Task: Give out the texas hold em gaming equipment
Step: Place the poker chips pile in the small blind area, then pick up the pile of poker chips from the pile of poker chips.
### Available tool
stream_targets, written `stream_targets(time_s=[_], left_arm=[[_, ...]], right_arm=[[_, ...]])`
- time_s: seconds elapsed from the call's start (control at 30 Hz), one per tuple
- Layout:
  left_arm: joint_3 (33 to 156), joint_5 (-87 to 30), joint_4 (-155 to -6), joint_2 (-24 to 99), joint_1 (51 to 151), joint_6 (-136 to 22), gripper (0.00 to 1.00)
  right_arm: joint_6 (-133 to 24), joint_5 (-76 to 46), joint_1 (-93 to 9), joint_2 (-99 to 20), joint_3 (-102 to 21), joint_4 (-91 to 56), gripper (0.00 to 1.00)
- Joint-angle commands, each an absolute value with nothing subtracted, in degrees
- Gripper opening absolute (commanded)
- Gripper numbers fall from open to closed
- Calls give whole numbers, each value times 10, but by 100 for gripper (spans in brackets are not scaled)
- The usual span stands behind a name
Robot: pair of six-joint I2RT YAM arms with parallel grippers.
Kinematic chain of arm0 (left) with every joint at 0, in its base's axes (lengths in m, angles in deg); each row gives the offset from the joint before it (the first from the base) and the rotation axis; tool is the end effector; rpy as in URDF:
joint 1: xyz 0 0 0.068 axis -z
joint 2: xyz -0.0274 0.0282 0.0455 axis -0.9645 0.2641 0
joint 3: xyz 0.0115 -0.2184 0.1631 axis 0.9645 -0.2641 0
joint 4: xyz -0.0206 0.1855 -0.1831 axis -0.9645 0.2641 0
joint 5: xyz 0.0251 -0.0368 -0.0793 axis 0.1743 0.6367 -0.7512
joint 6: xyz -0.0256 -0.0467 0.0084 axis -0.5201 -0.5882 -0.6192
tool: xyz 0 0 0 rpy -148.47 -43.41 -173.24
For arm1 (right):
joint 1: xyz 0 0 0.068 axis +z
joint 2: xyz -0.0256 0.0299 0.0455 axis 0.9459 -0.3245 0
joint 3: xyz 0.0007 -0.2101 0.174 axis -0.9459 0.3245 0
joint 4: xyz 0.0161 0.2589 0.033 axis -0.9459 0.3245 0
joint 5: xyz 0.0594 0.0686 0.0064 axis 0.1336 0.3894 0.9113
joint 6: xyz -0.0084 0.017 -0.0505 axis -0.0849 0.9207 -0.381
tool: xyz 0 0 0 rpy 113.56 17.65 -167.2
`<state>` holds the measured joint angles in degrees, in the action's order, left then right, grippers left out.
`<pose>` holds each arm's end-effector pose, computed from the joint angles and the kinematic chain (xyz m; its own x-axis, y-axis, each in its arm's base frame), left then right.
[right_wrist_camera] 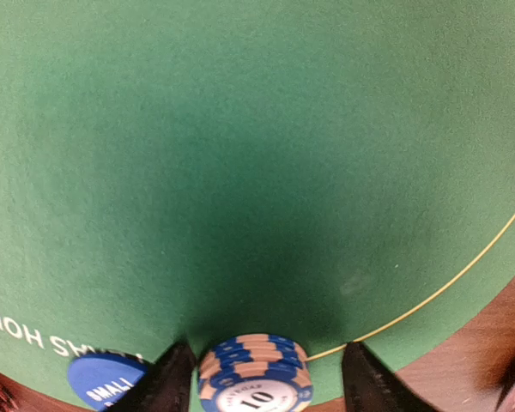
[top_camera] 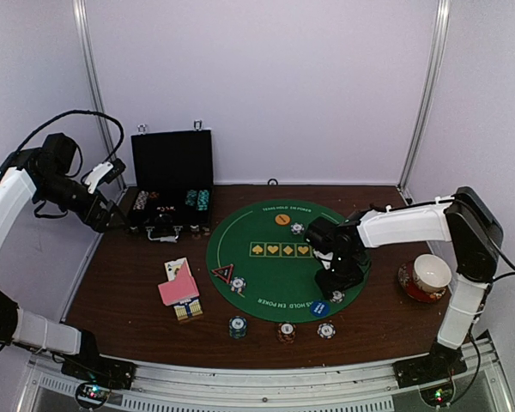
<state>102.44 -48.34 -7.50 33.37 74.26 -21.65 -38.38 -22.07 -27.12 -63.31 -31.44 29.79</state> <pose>0.2187 -0.0151 0.3673 -0.7186 0.3565 -0.5971 0.5572 0.8089 -0.1877 0.2331 0.2247 0.1556 -0.9308 -0.3599 -0.0634 -0.3622 0.9316 0.0306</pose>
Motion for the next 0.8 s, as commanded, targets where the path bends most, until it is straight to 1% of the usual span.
stream_targets(time_s=[0.0,0.07,0.17,0.37,0.47,0.6,0.77], left_arm=[[1026,-481,-71,322,739,-206,97],[1025,-482,-72,322,739,-205,98],[1024,-484,-72,324,739,-205,98],[1027,-484,-72,325,740,-205,98],[1028,-484,-72,325,739,-205,98],[1028,-486,-72,326,739,-205,98],[1033,-486,-70,325,739,-205,98]], right_arm=[[-381,-240,-274,-629,-303,292,72],[-383,-249,-274,-615,-311,305,75],[-392,-256,-261,-582,-338,332,76],[-401,-257,-173,-554,-423,395,81],[-398,-232,-123,-563,-452,400,84],[-393,-204,-69,-605,-486,401,86],[-402,-179,-44,-649,-495,388,86]])
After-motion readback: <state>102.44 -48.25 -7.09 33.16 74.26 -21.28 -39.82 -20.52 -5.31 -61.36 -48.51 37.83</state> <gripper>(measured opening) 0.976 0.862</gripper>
